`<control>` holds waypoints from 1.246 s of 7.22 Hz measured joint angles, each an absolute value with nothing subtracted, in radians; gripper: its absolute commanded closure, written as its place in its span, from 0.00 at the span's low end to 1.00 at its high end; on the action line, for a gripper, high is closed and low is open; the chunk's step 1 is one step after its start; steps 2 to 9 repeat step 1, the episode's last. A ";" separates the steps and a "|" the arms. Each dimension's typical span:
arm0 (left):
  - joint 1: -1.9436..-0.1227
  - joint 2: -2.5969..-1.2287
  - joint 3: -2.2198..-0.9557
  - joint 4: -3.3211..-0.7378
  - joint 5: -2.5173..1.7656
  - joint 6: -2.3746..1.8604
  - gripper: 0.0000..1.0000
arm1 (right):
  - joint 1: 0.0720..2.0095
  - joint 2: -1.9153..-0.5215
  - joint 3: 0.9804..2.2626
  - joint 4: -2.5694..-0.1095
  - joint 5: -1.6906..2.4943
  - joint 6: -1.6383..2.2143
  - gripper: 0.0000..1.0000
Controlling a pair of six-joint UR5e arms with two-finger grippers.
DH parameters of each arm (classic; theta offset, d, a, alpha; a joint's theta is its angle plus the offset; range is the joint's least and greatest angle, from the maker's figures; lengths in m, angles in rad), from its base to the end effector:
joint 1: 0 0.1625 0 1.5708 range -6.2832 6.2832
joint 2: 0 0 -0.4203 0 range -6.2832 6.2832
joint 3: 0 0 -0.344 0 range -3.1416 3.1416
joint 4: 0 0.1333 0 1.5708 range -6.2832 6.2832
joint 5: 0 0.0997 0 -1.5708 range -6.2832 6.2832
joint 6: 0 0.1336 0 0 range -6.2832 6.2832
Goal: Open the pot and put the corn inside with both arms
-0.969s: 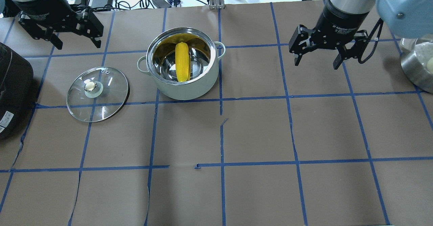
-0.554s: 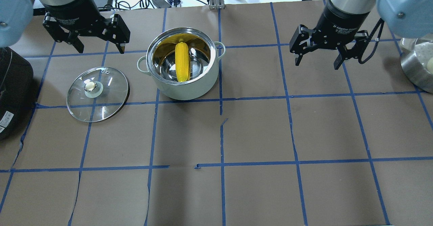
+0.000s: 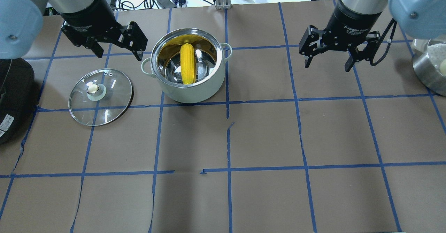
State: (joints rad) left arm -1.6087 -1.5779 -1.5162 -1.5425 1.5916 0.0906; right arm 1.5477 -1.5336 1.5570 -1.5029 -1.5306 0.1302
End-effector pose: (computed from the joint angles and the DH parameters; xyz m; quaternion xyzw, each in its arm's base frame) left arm -0.1477 -0.4509 0.4735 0.0638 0.9972 -0.0376 0.0114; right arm 0.1283 -0.4497 0.4324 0.0774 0.9958 0.0466 0.0176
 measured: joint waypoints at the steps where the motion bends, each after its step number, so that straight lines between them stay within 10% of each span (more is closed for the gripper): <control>1: -1.604 -1.577 -1.519 -1.536 1.592 0.094 0.00 | 1.548 -1.533 1.557 -1.503 -1.532 0.131 0.00; 9: -1.604 -1.577 -1.519 -1.536 1.592 0.094 0.00 | 1.548 -1.533 1.557 -1.503 -1.532 0.131 0.00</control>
